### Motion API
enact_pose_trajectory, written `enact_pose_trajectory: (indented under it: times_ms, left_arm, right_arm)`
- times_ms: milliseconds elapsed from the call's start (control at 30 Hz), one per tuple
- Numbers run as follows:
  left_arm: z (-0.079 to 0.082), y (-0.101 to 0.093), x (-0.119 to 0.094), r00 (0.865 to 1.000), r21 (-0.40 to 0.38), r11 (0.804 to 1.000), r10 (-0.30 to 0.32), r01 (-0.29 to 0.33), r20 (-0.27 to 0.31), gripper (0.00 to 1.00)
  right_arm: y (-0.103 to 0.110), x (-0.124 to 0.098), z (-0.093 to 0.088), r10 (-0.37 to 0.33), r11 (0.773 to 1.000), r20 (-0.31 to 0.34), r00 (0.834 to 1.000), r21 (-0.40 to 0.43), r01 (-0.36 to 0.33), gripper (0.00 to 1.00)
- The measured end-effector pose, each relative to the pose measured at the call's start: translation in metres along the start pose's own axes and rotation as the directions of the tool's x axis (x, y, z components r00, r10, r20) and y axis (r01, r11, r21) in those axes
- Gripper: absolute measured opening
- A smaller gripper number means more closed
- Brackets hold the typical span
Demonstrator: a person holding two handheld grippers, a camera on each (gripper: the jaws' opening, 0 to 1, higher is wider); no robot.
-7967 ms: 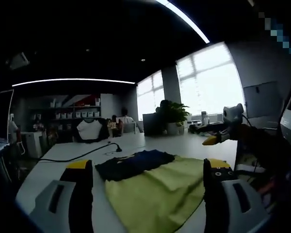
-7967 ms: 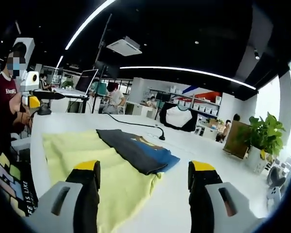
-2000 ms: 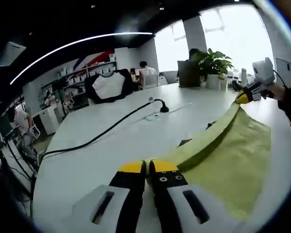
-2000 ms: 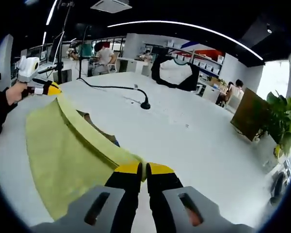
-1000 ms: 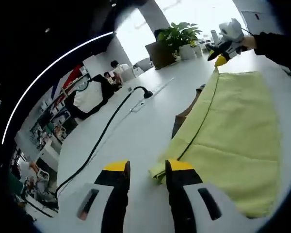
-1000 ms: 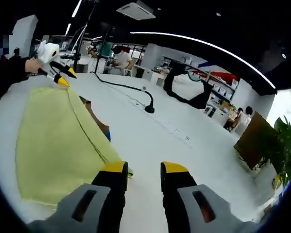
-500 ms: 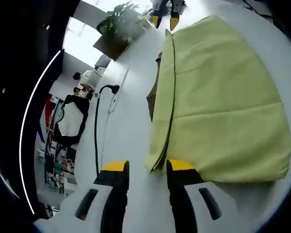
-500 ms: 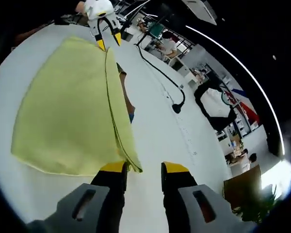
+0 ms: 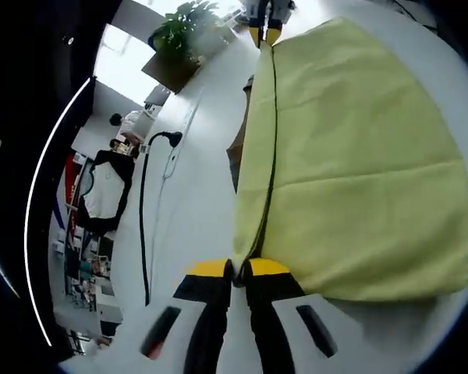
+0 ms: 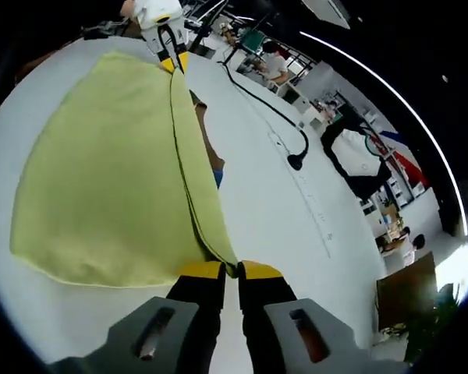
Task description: Fold the garment on the visible template until the final outline fits inside the template.
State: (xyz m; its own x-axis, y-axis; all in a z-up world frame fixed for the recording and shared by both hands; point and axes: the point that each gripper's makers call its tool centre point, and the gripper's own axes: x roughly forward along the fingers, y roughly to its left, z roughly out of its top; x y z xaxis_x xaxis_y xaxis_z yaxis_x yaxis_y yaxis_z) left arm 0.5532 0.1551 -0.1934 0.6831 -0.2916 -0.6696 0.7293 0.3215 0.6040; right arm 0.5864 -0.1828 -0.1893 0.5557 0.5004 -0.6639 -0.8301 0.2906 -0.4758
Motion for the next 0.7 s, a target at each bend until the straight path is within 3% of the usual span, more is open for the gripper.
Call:
enact_pose_trajectory:
  times_ms: [133,200,233,267,400,467,500,600,633,667,700]
  left_arm:
    - [-0.003,0.010,0.001,1.000,-0.154,0.988,0.002,0.003,0.031,0.05]
    - [0.000,0.018,0.003,0.997,-0.384,0.923,0.005,0.025,0.076,0.04]
    - [-0.001,0.023,0.003,0.995,-0.475,0.879,0.013,0.034,0.094,0.04]
    - [0.000,0.024,0.003,0.994,-0.518,0.854,0.013,0.046,0.111,0.04]
    - [-0.003,0.025,0.007,0.992,-0.582,0.812,0.023,0.053,0.123,0.04]
    - [-0.006,0.027,0.010,0.992,-0.630,0.776,0.054,0.028,0.111,0.05]
    - [-0.008,0.027,0.011,0.994,-0.692,0.721,0.060,0.020,0.092,0.05]
    - [-0.007,0.030,0.016,0.993,-0.784,0.620,0.071,0.032,0.096,0.05]
    - [-0.010,0.029,0.017,0.994,-0.836,0.547,0.066,0.033,0.082,0.05]
    - [-0.011,0.031,0.019,0.995,-0.870,0.492,0.064,0.038,0.080,0.05]
    - [-0.012,0.033,0.020,0.993,-0.892,0.450,0.077,0.045,0.090,0.06]
  right_arm:
    - [-0.017,-0.002,-0.006,-0.063,0.987,0.001,0.998,0.147,0.062,0.01]
    - [-0.015,-0.002,0.001,-0.025,0.964,0.067,0.997,0.267,0.006,0.01]
    - [-0.018,-0.002,0.000,-0.032,0.949,0.075,0.997,0.315,0.006,0.01]
    - [-0.018,-0.002,0.001,-0.029,0.943,0.087,0.996,0.334,-0.002,0.01]
    - [-0.019,0.002,-0.002,-0.024,0.920,0.089,0.996,0.391,-0.013,0.01]
    - [-0.017,0.004,-0.004,-0.022,0.873,0.088,0.996,0.487,-0.024,0.01]
    - [-0.017,0.007,-0.005,-0.019,0.840,0.084,0.996,0.541,-0.029,0.01]
    - [-0.020,0.011,-0.009,-0.045,0.796,0.061,0.997,0.605,-0.001,0.01]
    - [-0.019,0.012,-0.010,-0.044,0.780,0.058,0.997,0.625,-0.002,0.01]
    - [-0.018,0.013,-0.011,-0.040,0.762,0.055,0.998,0.648,-0.006,0.01]
    - [-0.017,0.015,-0.012,-0.031,0.741,0.050,0.998,0.672,-0.011,0.01]
